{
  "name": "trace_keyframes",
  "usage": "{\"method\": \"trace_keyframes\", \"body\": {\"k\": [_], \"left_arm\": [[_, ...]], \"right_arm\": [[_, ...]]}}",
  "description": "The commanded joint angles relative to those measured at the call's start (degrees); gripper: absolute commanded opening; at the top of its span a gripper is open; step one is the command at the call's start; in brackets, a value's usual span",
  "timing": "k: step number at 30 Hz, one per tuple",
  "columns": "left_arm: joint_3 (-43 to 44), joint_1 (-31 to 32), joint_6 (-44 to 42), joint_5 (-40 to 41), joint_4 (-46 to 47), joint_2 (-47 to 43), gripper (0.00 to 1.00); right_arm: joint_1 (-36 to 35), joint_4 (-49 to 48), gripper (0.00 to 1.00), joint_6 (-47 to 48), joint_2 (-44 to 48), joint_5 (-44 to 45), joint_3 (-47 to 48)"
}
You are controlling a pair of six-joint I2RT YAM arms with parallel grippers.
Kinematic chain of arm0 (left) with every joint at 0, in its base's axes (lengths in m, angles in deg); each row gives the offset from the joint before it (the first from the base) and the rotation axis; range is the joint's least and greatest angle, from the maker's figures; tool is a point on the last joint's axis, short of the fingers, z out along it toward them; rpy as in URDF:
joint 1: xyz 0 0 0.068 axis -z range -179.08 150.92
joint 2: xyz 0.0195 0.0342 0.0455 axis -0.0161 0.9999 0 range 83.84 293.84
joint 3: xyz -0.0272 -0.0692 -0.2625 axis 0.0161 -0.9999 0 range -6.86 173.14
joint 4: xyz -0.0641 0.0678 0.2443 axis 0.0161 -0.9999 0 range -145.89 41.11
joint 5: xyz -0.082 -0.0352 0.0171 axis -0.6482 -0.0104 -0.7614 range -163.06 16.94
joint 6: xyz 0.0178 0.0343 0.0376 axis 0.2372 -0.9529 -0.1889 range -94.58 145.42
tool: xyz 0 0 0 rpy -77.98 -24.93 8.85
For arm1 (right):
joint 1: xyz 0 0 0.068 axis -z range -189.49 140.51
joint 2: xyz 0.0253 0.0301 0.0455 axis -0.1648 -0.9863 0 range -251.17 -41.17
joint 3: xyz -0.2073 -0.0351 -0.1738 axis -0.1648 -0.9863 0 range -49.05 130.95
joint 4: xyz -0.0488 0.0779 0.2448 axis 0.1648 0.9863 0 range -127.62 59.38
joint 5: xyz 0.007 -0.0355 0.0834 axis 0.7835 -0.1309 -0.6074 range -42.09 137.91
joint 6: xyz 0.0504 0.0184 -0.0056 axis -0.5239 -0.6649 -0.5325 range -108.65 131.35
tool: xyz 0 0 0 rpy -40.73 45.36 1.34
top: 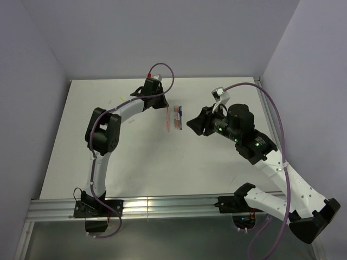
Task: Insert the pens into the pen caps
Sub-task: Place the pen at the center of the board.
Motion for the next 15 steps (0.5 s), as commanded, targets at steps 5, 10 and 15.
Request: {"method": "trace_keyframes", "body": {"k": [5,10,15], "left_arm": [[6.8,-0.3,2.0,-1.5,3.3,4.9,0.00],[8.1,-0.6,4.5,-2.5,4.2,7.1,0.00],[9.2,-0.6,4.7,-3.8,4.6,8.8,0.00]], "right_arm": [[0.1,-0.2,0.47,1.0,0.5,1.1,0.9],[0.1,0.0,0.47,1.1,0.4,1.3,0.9],[0.1,0.0,0.47,0.9,0.2,1.3,0.7]]}}
